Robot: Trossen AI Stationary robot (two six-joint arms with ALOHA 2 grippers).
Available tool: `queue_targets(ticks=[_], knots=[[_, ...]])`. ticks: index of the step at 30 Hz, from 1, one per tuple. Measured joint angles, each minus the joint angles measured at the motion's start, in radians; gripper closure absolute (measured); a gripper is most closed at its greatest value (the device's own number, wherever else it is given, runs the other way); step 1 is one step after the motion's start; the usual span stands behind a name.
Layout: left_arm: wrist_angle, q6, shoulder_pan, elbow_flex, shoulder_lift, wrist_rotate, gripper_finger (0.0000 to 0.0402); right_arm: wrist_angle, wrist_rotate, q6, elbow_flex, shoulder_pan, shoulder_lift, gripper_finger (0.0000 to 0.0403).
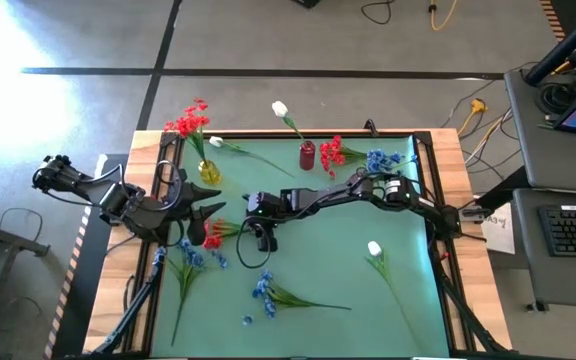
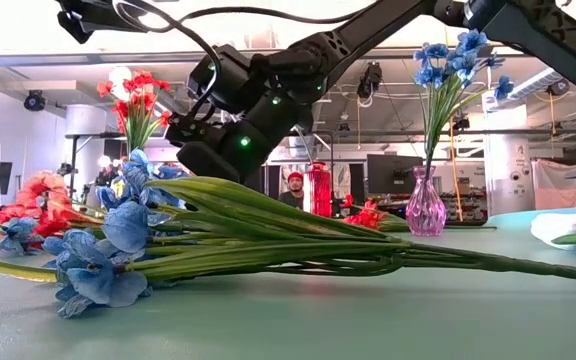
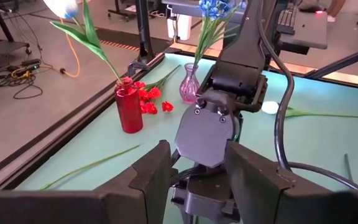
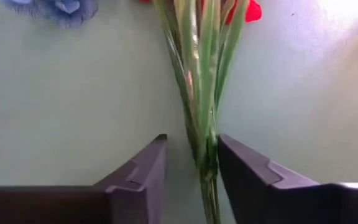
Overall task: Sort flowers into vase by color
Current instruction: Put the left red flower into the yellow vase
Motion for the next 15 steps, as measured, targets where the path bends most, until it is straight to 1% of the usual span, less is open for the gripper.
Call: queue_targets(ticks=[4,8,10,12,15], knots=[[0.000,0.001,0.000,0.000,0.000,0.000,0.0262,0.029,0.000,0.013,0.000,0.000,0.004,0.0220],[0.000,0.001,0.000,0.000,0.000,-0.001,0.0262,0.050,0.000,0.011,0.000,0.000,0.025,0.0209],[0.002,0.001,0.000,0.000,0.000,-0.001,0.0262,0.054,0.001,0.009,0.000,0.000,0.029,0.0214],[0.004,0.003,0.000,0.000,0.000,-0.001,0.0262,0.056,0.001,0.010,0.001,0.000,0.035,0.0229],[0.027,0.024,0.000,0.000,-0.002,-0.002,0.0262,0.057,0.005,0.010,0.001,0.000,0.036,0.0273]])
